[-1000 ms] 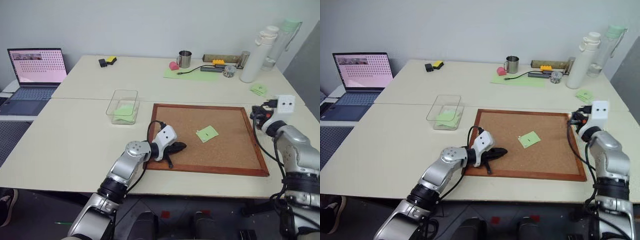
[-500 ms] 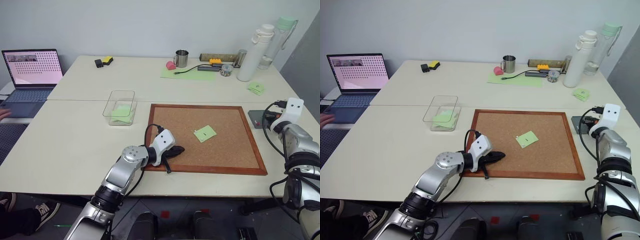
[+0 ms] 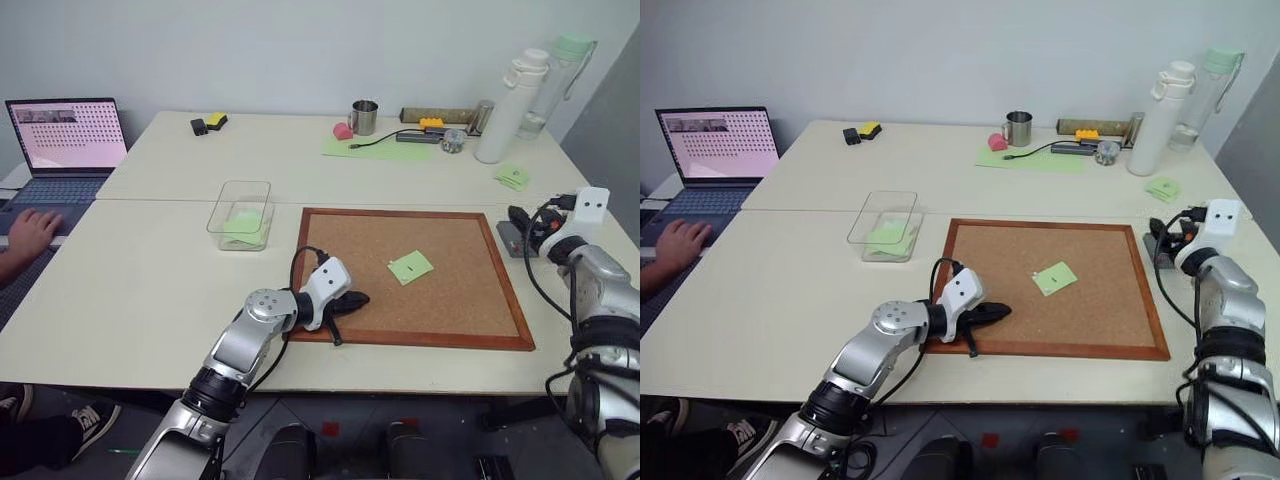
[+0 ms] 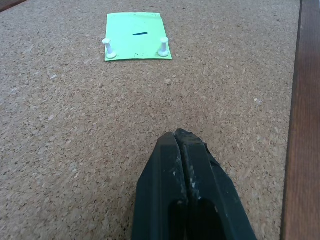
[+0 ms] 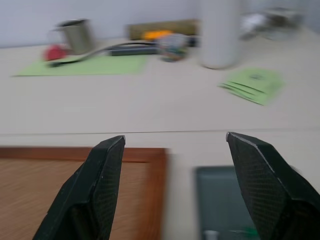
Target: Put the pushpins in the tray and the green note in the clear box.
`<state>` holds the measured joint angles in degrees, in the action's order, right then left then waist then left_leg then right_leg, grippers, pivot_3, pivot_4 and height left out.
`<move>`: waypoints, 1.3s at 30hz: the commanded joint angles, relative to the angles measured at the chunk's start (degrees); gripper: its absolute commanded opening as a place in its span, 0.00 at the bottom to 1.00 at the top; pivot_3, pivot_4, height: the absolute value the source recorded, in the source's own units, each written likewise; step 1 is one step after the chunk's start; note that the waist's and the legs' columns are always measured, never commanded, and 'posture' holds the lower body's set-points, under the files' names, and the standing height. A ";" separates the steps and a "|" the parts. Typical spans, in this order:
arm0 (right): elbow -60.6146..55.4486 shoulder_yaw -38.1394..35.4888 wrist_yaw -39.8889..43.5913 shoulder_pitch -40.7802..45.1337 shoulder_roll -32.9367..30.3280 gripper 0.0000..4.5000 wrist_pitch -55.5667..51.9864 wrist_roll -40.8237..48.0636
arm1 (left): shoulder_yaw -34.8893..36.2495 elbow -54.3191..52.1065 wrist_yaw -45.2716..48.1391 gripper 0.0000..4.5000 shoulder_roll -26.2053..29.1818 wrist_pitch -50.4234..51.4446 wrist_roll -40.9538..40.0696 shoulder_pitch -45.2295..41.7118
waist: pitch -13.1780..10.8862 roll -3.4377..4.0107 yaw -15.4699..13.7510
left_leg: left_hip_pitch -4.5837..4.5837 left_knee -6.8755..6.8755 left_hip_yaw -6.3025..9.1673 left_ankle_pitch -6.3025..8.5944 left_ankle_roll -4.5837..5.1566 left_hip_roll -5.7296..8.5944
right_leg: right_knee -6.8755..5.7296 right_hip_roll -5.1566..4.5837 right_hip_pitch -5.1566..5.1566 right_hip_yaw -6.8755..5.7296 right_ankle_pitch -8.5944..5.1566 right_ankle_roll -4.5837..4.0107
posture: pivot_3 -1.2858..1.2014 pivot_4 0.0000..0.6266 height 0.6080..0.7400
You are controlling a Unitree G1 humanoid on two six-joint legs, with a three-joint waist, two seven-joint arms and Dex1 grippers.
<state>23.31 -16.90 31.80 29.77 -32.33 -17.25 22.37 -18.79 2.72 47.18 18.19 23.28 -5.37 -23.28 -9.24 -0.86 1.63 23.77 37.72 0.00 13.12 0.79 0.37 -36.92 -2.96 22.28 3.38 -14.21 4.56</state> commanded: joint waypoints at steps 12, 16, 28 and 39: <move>-39.13 18.07 -3.80 -20.67 10.23 0.76 -9.59 -0.83 | -1.33 4.56 0.62 0.00 -0.37 0.55 1.04 -0.74 | 0.01 -0.05 -0.23 | -0.01 0.15 -0.05 0.00 -0.01 -0.01 | 0.05 -0.18 0.01 -0.04 -0.22 -0.38 | 0.52 0.24 1.00; -36.35 19.90 -4.58 -20.12 11.28 0.76 -9.07 -3.53 | -1.20 4.46 0.84 0.00 -0.17 0.48 1.09 -0.59 | 0.01 -0.04 -0.37 | 0.00 0.12 -0.01 0.00 -0.01 -0.02 | 0.04 -0.18 0.03 -0.13 -0.25 -0.43 | 0.52 0.24 1.00; -31.49 20.26 -4.29 -18.83 12.80 0.51 -8.72 -6.31 | -1.10 3.93 0.93 0.00 0.12 0.72 1.06 -0.54 | 0.01 -0.05 -0.35 | 0.00 0.10 0.03 0.00 -0.01 -0.03 | 0.04 -0.18 0.03 -0.20 -0.26 -0.44 | 0.52 0.24 1.00; -30.31 19.10 -4.58 -17.70 12.94 0.01 -8.01 -6.26 | -1.06 3.59 0.66 0.00 -0.04 0.99 0.97 -0.30 | 0.00 -0.05 -0.31 | 0.01 0.10 0.03 0.00 -0.02 -0.03 | 0.05 -0.18 0.03 -0.21 -0.27 -0.44 | 0.52 0.24 1.00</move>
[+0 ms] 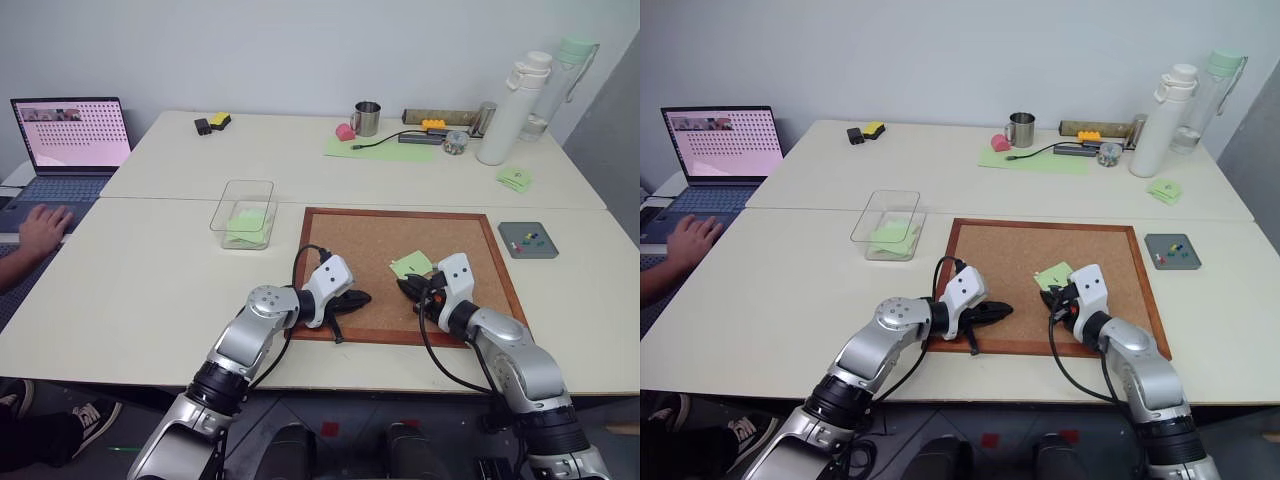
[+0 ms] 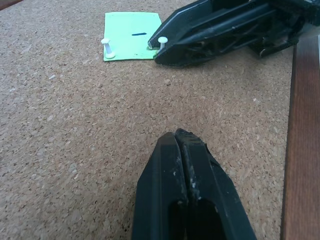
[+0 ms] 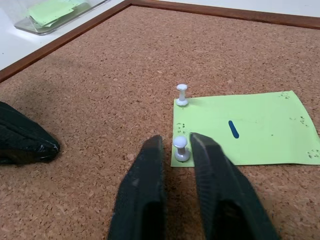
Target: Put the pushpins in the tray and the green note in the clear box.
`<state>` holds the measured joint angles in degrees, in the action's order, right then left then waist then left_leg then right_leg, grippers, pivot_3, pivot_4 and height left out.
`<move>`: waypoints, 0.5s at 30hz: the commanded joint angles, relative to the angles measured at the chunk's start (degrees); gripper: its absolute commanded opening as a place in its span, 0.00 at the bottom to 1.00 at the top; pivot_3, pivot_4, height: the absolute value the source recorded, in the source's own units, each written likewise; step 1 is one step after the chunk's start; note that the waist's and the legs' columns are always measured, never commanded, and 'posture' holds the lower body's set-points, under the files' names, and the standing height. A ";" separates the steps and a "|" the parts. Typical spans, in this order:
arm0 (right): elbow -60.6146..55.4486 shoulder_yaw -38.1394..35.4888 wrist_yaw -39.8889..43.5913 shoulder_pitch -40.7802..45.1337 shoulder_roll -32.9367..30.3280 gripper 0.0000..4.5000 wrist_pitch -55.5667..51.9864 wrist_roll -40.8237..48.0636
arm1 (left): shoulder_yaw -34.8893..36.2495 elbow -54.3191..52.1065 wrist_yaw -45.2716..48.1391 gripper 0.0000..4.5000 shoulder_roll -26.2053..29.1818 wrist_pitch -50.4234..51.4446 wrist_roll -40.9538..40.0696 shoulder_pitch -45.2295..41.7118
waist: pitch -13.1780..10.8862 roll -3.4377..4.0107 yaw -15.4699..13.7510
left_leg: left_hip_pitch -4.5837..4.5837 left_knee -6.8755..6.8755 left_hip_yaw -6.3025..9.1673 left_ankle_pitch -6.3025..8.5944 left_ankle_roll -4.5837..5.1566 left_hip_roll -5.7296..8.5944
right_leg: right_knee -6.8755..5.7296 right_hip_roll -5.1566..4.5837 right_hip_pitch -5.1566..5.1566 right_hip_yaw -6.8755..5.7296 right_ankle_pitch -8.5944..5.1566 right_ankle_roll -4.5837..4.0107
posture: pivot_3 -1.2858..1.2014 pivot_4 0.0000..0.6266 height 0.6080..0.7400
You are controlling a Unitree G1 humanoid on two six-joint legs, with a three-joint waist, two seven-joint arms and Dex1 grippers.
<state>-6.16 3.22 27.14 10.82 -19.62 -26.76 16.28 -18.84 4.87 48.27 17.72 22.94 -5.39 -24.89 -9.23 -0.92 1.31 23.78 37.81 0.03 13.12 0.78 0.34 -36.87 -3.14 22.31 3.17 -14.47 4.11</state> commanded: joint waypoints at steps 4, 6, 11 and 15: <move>-1.74 -0.88 0.83 0.86 -0.02 0.00 1.61 0.01 | -1.16 1.28 -0.26 0.00 0.43 1.44 0.93 1.37 | 0.00 -0.01 0.03 | 0.00 0.00 0.01 0.00 0.00 0.00 | 0.00 0.00 0.00 0.00 0.00 0.00 | 0.52 0.24 1.00; -3.43 -1.36 0.99 0.44 0.16 0.00 1.27 0.95 | -1.11 1.35 -0.27 0.00 0.49 1.41 0.95 1.42 | -0.01 -0.01 0.04 | 0.00 0.00 0.00 0.00 0.00 0.00 | 0.00 0.00 0.00 0.00 0.00 0.00 | 0.52 0.24 1.00; -8.79 -3.86 1.31 0.17 0.79 0.00 0.28 5.03 | -1.22 1.15 -0.14 0.00 0.71 1.41 1.06 1.74 | -0.01 0.00 0.03 | 0.04 -0.04 0.04 0.00 0.00 -0.01 | 0.01 -0.01 0.02 -0.05 -0.04 -0.05 | 0.52 0.24 1.00; -12.02 -6.00 0.69 -0.09 -0.42 0.00 -1.85 6.67 | -0.93 1.21 -0.46 0.00 0.66 1.34 1.06 1.85 | -0.02 -0.01 0.04 | 0.05 -0.06 0.15 0.01 -0.01 -0.02 | 0.01 -0.02 0.00 -0.17 -0.07 -0.07 | 0.52 0.24 1.00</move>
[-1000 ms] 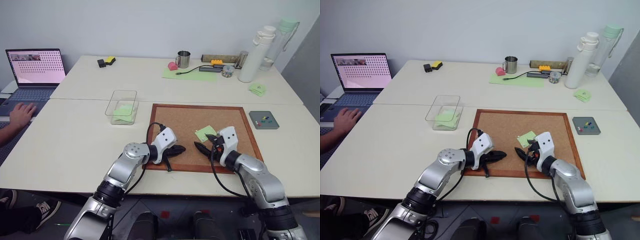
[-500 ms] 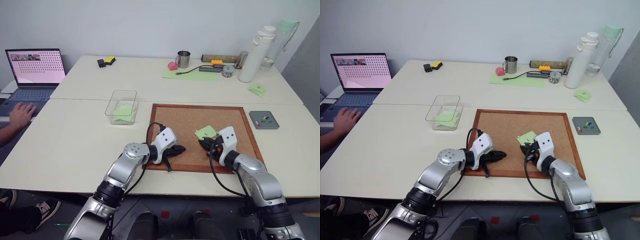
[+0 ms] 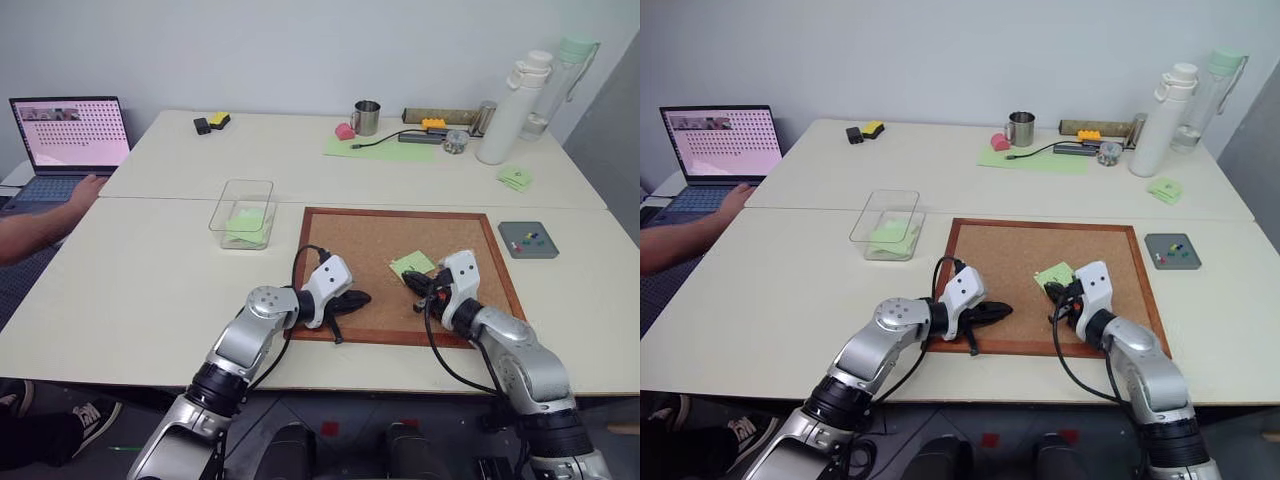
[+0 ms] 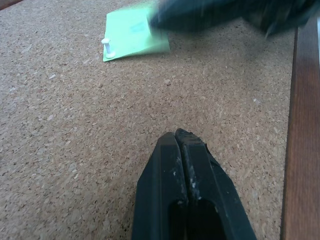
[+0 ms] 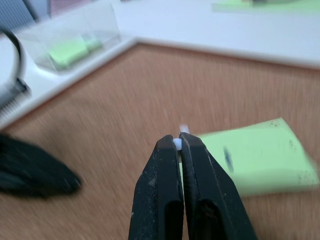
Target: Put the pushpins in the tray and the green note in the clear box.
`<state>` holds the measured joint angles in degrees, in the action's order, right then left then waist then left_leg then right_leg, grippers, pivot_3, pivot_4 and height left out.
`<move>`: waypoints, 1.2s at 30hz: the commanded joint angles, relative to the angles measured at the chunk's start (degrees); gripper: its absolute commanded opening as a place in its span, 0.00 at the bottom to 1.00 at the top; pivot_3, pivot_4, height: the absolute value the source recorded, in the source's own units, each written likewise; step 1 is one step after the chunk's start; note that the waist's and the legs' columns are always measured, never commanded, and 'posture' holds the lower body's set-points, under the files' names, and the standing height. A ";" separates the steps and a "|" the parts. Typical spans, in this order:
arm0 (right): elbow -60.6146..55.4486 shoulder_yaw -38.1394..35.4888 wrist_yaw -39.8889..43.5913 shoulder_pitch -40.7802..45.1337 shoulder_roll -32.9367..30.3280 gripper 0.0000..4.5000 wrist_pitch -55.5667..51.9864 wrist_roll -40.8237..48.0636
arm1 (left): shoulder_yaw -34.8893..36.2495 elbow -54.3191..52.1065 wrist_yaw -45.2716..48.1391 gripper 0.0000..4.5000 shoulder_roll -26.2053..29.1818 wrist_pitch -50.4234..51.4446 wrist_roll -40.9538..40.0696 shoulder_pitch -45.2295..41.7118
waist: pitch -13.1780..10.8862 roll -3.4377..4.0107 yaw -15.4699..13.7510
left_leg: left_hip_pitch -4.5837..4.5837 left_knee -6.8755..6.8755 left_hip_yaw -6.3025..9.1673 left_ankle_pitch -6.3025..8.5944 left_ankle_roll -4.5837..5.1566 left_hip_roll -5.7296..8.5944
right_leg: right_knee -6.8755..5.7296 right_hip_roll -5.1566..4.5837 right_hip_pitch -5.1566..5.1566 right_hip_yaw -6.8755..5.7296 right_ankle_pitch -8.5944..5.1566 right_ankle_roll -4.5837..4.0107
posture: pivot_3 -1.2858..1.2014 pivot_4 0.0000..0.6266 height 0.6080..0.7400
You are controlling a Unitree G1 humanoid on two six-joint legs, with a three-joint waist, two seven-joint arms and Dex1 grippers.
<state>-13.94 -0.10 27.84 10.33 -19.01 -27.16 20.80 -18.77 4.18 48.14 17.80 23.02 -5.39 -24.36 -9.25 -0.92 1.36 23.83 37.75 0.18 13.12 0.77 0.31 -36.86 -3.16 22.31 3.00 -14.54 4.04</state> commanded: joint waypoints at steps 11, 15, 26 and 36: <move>16.98 -17.57 -7.98 12.33 -10.25 0.00 0.21 -0.89 | -1.07 1.82 -0.02 0.00 0.72 1.34 0.98 1.08 | -0.02 0.01 -0.01 | 0.06 0.00 0.29 0.00 0.00 0.01 | 0.01 -0.07 -0.04 -0.34 -0.08 -0.18 | 0.52 0.24 1.00; 33.53 -19.11 -9.66 20.69 -13.47 0.00 2.80 -3.19 | -1.11 1.73 0.07 0.00 0.82 1.54 1.00 1.02 | -0.03 0.02 -0.02 | 0.06 -0.05 0.26 0.00 0.00 0.03 | 0.02 -0.04 -0.04 -0.37 -0.12 -0.24 | 0.52 0.24 1.00; 63.78 -18.24 -8.10 30.85 -16.97 0.11 16.55 -8.50 | -0.24 -2.80 -0.53 0.00 3.13 3.36 0.83 4.34 | -0.05 0.03 0.45 | 0.02 -0.29 0.19 -0.01 0.01 0.04 | 0.01 0.03 -0.04 -0.36 -0.07 -0.05 | 0.52 0.24 1.00; 68.21 -18.24 -5.01 33.37 -18.31 0.55 21.34 -8.67 | -0.19 -4.92 -1.50 0.00 3.31 4.92 0.55 5.08 | -0.05 0.03 0.66 | -0.32 -0.86 0.13 -0.02 0.00 0.01 | -0.02 0.12 -0.05 -0.31 -0.15 -0.11 | 0.52 0.24 1.00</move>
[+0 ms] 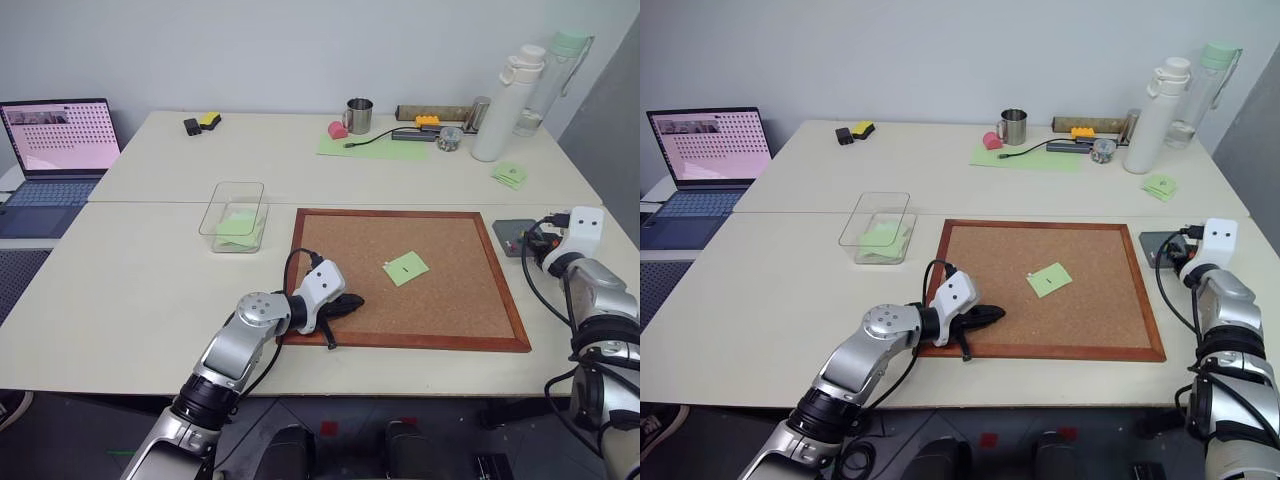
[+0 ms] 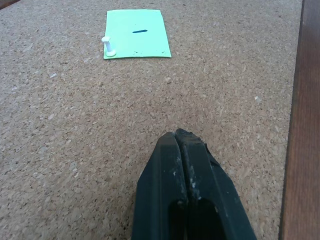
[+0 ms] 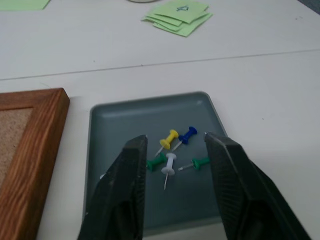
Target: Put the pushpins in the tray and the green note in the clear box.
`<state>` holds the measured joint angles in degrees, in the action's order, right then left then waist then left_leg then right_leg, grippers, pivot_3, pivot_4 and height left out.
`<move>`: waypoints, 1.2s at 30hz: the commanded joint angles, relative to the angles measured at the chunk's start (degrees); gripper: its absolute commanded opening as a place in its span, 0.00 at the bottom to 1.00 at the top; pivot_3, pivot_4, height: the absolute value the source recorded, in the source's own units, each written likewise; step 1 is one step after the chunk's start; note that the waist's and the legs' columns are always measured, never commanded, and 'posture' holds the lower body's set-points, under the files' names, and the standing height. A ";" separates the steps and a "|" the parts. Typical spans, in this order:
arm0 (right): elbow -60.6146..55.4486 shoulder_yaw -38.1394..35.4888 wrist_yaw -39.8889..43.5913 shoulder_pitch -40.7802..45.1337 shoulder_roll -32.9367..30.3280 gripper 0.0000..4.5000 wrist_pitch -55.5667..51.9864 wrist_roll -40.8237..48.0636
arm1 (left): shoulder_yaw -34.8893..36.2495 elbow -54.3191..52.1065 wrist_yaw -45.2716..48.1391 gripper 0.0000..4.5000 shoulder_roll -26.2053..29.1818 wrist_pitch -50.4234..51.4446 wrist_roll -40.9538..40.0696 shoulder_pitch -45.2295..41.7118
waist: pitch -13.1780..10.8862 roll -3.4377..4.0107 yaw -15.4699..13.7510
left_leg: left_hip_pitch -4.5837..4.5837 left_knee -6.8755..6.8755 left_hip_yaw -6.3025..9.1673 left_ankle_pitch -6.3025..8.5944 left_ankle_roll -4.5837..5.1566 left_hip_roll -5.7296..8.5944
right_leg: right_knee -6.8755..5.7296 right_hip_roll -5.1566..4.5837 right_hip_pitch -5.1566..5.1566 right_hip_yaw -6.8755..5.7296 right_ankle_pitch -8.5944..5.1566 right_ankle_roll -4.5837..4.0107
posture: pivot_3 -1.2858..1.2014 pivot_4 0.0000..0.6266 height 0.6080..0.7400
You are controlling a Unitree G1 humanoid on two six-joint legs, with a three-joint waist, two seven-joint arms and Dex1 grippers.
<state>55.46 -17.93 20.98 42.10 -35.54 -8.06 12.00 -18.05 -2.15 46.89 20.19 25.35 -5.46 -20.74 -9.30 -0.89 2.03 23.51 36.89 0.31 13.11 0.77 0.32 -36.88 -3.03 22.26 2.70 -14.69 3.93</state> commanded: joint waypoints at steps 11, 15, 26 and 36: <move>-44.00 7.70 16.17 -12.66 6.79 0.71 -11.48 11.21 | -0.55 2.28 -0.49 0.00 0.59 2.80 0.40 0.80 | 0.00 0.02 -0.16 | -0.03 0.03 0.21 0.00 0.00 -0.03 | -0.09 0.01 -0.05 -0.12 -0.01 0.02 | 0.52 0.24 1.00; -57.45 14.67 15.25 -18.67 10.66 0.71 -17.68 11.57 | -0.21 1.86 -0.80 0.00 0.73 3.27 0.03 1.27 | 0.00 0.03 -0.20 | -0.01 0.02 0.36 0.00 0.00 -0.03 | -0.10 -0.01 -0.06 -0.19 -0.01 0.01 | 0.52 0.24 1.00; -55.56 24.61 11.14 -21.59 16.16 0.71 -17.66 3.27 | -0.25 -0.21 -1.21 0.00 1.56 4.03 -0.46 2.44 | 0.01 0.01 -0.20 | -0.01 0.03 0.45 -0.01 -0.03 -0.05 | -0.09 -0.11 0.00 -0.28 -0.12 -0.19 | 0.52 0.24 1.00; -48.67 25.06 12.16 -19.32 18.77 0.44 -12.72 0.68 | -0.13 -1.91 -1.88 0.00 1.82 4.86 -0.56 3.10 | 0.01 0.01 -0.15 | -0.03 0.00 0.47 -0.01 -0.03 -0.05 | -0.11 0.00 -0.01 -0.33 -0.14 -0.22 | 0.52 0.24 1.00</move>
<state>6.81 7.02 32.52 22.06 -17.28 -22.07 12.82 -17.63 -4.85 45.38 20.69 28.17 -6.64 -19.17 -9.29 -0.88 1.88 23.48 36.89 0.77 13.10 0.74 0.27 -36.98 -3.03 22.25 2.37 -14.83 3.72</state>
